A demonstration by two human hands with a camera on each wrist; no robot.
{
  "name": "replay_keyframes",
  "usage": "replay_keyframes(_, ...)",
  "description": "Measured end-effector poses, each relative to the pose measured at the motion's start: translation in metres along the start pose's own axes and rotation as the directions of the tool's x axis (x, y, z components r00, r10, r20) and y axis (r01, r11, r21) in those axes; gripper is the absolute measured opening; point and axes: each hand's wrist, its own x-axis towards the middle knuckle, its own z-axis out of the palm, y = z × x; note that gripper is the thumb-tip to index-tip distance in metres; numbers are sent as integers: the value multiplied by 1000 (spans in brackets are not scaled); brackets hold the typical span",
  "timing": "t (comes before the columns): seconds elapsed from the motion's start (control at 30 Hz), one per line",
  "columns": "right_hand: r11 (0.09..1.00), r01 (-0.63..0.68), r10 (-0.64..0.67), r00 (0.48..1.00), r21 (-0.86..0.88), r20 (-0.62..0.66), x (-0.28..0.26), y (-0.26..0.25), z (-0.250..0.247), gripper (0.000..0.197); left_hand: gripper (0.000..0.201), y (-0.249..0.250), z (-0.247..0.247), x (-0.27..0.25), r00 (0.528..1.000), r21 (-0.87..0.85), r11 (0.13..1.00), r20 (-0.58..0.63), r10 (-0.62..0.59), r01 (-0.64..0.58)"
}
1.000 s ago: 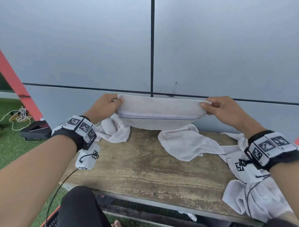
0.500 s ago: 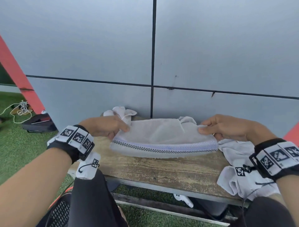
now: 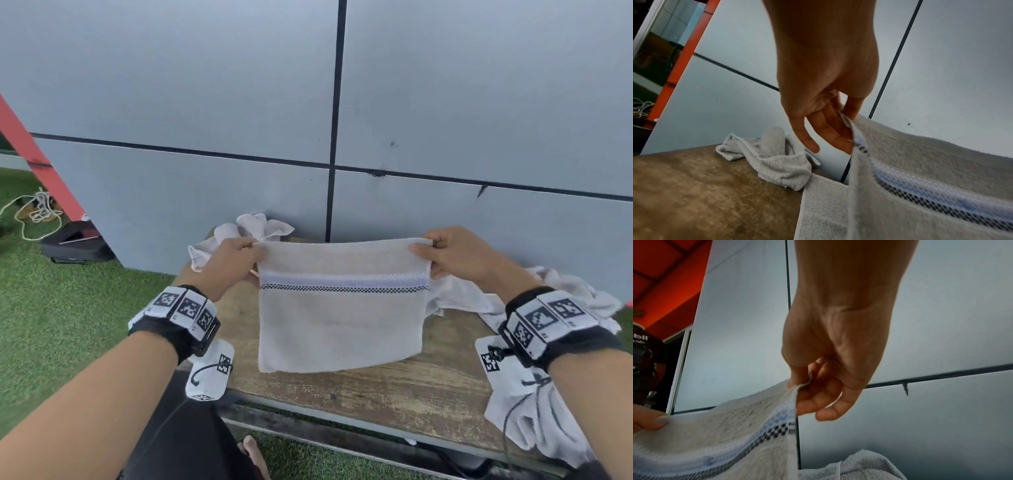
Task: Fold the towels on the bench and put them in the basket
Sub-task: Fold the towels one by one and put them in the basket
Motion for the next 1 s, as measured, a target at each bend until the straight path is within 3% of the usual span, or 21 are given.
replay_keyframes(0.1, 997, 38, -48, 987, -74, -150, 43, 6, 8, 34, 34, -4, 11, 34, 998, -12, 1000, -69, 2, -3)
replay_keyframes(0.17, 994, 35, -61, 967, -108, -249, 75, 10, 15, 39, 34, -7, 21, 62, 990, 93, 996, -144, -1, 15)
replay_keyframes(0.27, 985, 9, -62, 952, -173, -299, 126, 25, 33, 31, 39, -18, 38, 101, 976, 304, 952, -215, 26, 41)
replay_keyframes(0.4, 937, -31, -55, 970, -349, -235, 186, 54, 61, 37, 25, -38, 58, 143, 991, 561, 828, -115, 68, 9)
replay_keyframes(0.53, 875, -76, 62, 997, -477, -45, 223, 83, 88, 35, 21, -56, 74, 168, 993, 733, 670, 89, 76, -117)
replay_keyframes(0.63, 865, -125, 169, 985, -486, 47, 229, 93, 96, 30, 29, -63, 81, 171, 987, 813, 559, 138, 85, -162)
replay_keyframes(0.73, 879, -153, 179, 984, -451, 17, 228, 95, 94, 34, 23, -63, 83, 171, 979, 842, 500, 156, 131, -201)
replay_keyframes(0.83, 904, -130, 135, 991, -407, -15, 219, 88, 89, 36, 31, -57, 81, 164, 976, 817, 533, 178, 126, -218)
replay_keyframes(1.0, 949, 50, -82, 992, -311, -92, 178, 61, 75, 27, 20, -43, 78, 134, 949, 558, 775, 87, 302, -297)
